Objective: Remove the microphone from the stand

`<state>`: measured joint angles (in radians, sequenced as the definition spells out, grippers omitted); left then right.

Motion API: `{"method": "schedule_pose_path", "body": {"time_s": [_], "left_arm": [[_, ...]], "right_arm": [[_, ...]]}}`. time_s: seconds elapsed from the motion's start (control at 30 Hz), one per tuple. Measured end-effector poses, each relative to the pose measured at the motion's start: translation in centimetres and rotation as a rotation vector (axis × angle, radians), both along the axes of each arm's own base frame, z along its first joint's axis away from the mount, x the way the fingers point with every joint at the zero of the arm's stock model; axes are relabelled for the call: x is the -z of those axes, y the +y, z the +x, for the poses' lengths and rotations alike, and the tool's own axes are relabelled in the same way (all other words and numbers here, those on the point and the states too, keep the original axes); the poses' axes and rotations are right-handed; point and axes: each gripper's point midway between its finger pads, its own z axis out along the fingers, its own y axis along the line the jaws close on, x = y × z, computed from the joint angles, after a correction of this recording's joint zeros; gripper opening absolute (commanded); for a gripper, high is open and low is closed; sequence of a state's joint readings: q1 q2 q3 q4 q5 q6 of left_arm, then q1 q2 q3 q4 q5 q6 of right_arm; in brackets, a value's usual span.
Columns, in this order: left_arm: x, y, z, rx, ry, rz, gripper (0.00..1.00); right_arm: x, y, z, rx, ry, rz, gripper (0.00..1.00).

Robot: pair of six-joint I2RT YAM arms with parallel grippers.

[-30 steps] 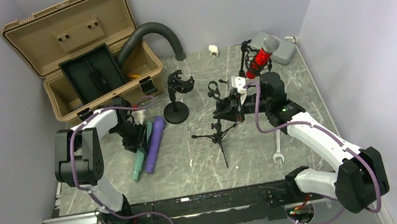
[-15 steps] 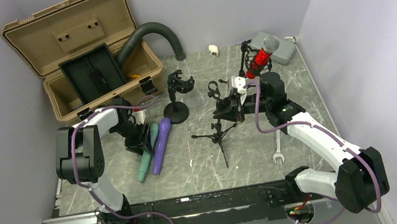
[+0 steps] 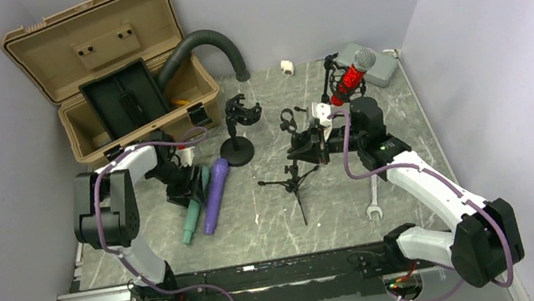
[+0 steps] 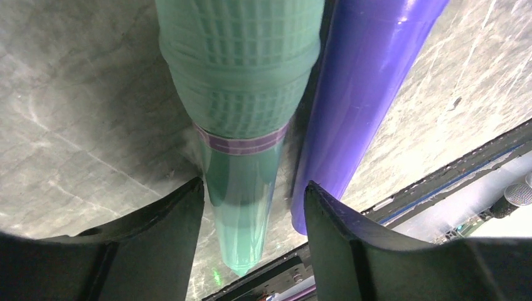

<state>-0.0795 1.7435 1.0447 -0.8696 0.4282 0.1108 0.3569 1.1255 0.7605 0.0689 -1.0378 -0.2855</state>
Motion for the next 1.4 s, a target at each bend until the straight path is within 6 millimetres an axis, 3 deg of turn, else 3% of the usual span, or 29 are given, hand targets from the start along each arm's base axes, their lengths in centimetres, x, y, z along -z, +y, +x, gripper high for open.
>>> {"method": "schedule_pose_path", "body": {"time_s": [0.27,0.67,0.77,0.83,0.97,1.13,1.2,1.4], "left_arm": [[-2.1,0.1,0.4,0.01,-0.071,-0.005,0.75],[-6.1,0.8,1.6,0.065,-0.262,0.017,0.78],[-8.6,0.7,2.3,0.098,-0.376,0.009,0.77],[-11.4,0.1,2.9,0.129,-0.499,-0.028,0.77],[-18.1,-2.4,3.4,0.234,-0.781,-0.131,0.79],[-25.3,-9.3,1.8,0.5,-1.042,-0.289,0.82],[-27.5,-12.2,1.0,0.586,-1.109,-0.369,0.83],[-32.0,-17.7,1.1,0.676,-1.22,-0.566,0.9]], "right_arm": [[0.0,-0.1,0.1,0.003,0.0,0.0,0.0],[0.0,-0.1,0.0,0.001,0.002,-0.003,0.0],[-0.1,-0.1,-0.1,-0.006,0.01,-0.01,0.0],[-0.2,-0.1,0.0,-0.008,0.02,-0.019,0.0],[-1.1,-0.2,0.2,-0.006,0.073,-0.039,0.0],[-4.4,0.3,0.7,-0.025,0.107,-0.016,0.0],[-6.6,0.7,0.7,-0.041,0.109,0.017,0.0],[-10.8,1.4,-0.3,-0.101,0.153,0.106,0.0]]}}
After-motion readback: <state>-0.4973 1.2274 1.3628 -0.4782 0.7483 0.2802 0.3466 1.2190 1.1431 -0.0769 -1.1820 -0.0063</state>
